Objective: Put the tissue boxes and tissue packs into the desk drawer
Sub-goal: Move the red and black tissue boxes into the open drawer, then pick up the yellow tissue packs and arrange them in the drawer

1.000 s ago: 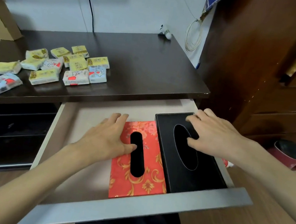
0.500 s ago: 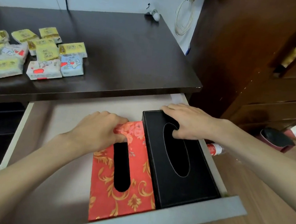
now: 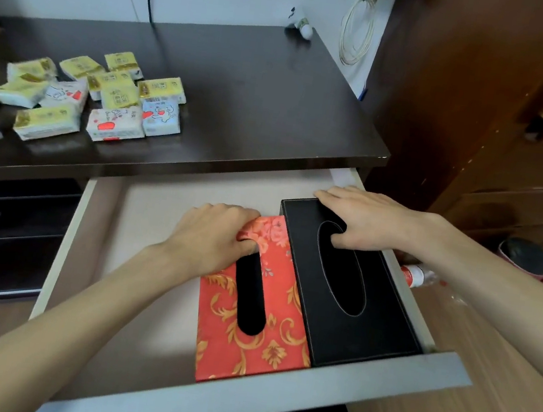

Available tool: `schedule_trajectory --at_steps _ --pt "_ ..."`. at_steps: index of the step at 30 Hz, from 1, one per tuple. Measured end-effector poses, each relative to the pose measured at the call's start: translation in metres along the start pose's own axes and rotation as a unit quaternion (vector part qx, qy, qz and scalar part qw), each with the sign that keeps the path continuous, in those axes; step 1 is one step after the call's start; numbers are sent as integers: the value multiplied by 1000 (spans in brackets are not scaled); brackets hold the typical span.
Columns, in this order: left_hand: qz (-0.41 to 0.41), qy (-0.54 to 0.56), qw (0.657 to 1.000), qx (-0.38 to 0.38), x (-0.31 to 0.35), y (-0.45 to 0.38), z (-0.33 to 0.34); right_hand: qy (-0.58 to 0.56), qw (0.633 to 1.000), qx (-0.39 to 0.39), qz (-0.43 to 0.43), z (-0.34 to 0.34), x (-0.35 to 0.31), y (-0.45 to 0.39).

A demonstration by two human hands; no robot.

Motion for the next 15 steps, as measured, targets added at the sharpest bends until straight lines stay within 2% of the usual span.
schedule_trajectory --at_steps 5,8,12,15 --pt "-2 140 989 -40 -2 4 -7 -47 999 -14 -9 -26 -12 5" --pt "2 189 982 -14 -10 12 -25 -109 994 19 -15 -53 -28 3" --pt "-35 136 988 57 -45 37 -68 -197 976 93 -19 -88 -71 -14" --pt "-88 129 982 110 -84 64 -103 -312 942 114 -40 -107 -110 -38"
Point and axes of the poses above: each hand's wrist, its own y-axis away from the middle knuckle, its own z-axis out of the palm, x = y × z, the point moved 3 cm from there along -y, towards the middle knuckle, and after that the axes turned 12 degrees about z, right-handed, at the moved point
